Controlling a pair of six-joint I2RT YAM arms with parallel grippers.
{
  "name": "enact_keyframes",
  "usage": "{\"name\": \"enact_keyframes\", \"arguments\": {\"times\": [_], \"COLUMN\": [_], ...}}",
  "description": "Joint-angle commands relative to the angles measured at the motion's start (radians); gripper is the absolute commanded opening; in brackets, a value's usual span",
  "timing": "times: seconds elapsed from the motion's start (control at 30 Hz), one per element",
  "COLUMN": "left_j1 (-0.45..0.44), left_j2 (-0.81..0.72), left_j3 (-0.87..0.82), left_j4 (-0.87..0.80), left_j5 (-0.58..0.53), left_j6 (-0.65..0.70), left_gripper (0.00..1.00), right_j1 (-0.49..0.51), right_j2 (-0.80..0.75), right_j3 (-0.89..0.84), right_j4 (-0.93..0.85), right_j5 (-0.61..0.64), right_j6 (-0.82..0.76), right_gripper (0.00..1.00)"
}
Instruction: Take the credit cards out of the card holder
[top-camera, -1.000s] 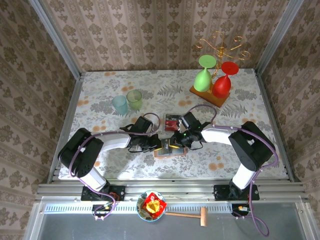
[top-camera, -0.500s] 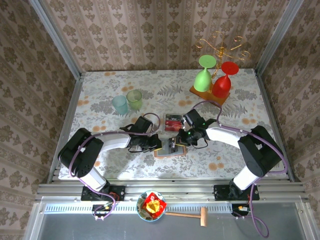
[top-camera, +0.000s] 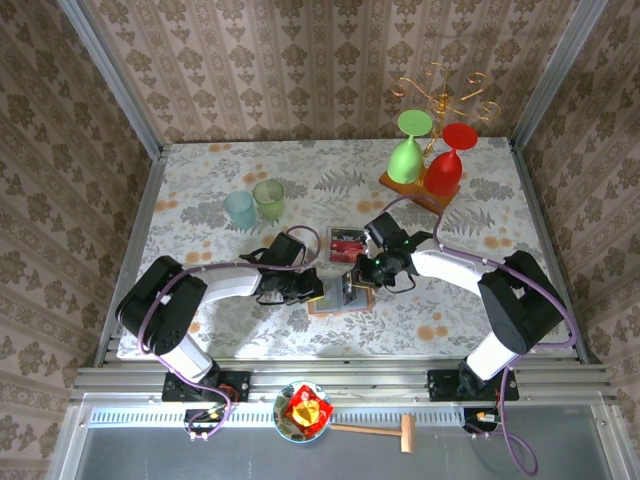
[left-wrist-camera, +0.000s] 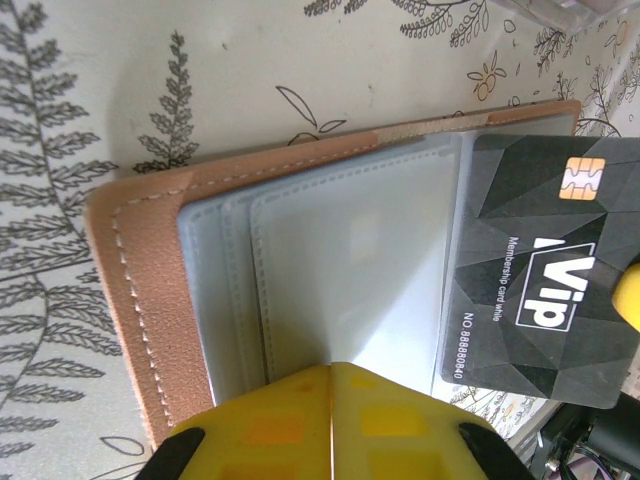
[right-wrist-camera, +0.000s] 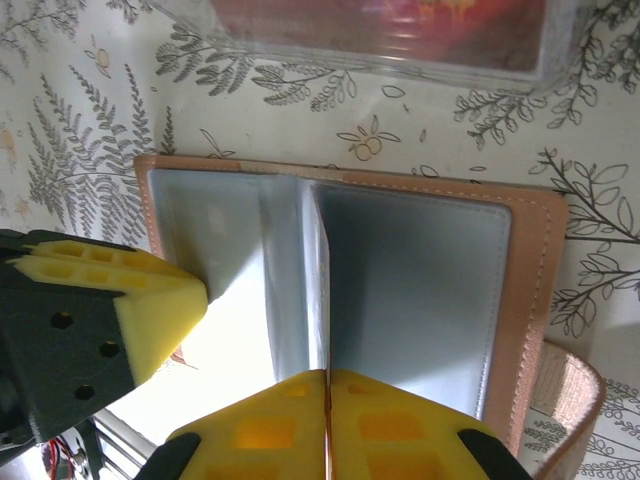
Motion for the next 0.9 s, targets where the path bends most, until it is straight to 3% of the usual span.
{"name": "enact_keyframes", "arguments": {"times": [0.0,0.57,0.87], "left_j1": [-0.009,-0.010,-0.010], "left_j2": [0.015,0.019,0.017], "left_j3": [0.010,0.000,-0.005], "left_j4": [-0.040,-0.023,-0.015], "left_j5": [-0.002,-0.001,0.002], "left_j6": [0.017,0.014,0.013], "left_gripper": [0.08,0.08,0.08], "right_j1": [0.019,0.048,0.048], "right_j2": [0.017,-0.014,-0.022], "right_j3": [0.033,0.022,0.016], "right_j4": [-0.039,-0.058,-0.057], "right_j5": [0.006,0.027,0.038], "right_j6": [-0.015,0.025,0.031], "right_gripper": [0.10,0.13,0.08]}}
